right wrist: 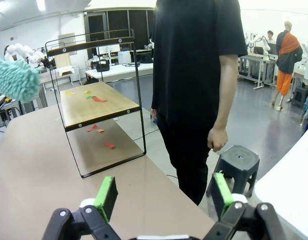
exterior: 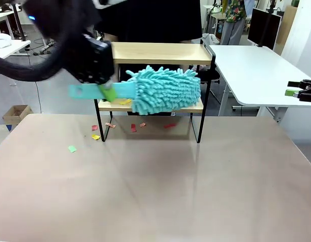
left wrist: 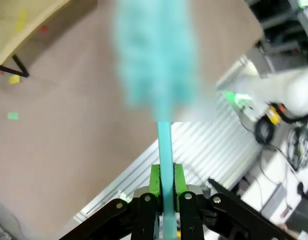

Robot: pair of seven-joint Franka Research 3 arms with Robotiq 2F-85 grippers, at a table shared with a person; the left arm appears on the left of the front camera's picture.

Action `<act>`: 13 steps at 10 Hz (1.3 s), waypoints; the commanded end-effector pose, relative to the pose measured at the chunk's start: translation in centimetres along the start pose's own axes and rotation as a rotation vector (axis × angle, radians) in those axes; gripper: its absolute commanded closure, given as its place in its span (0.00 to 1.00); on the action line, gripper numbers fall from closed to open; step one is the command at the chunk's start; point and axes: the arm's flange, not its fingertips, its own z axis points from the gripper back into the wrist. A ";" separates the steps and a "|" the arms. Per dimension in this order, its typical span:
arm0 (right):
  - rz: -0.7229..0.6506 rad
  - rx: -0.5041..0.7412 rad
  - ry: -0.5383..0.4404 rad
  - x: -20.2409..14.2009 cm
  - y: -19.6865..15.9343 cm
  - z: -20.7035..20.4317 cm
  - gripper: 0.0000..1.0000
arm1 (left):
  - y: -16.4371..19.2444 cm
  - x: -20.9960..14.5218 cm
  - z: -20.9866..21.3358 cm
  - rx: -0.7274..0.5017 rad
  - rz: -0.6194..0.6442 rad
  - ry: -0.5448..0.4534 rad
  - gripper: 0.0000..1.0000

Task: Clean the shelf.
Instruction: Clean the specific section of the Shelf indicated by the human with the Duster.

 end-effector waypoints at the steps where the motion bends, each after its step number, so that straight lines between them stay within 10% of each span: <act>1: 0.006 0.002 -0.002 0.3 0.1 -0.2 0.00 | -2.2 1.9 -3.0 0.092 0.063 -0.045 0.87; 13: 0.006 0.002 -0.002 0.3 0.1 -0.2 0.00 | -7.8 7.8 -11.9 0.214 0.272 -0.179 0.87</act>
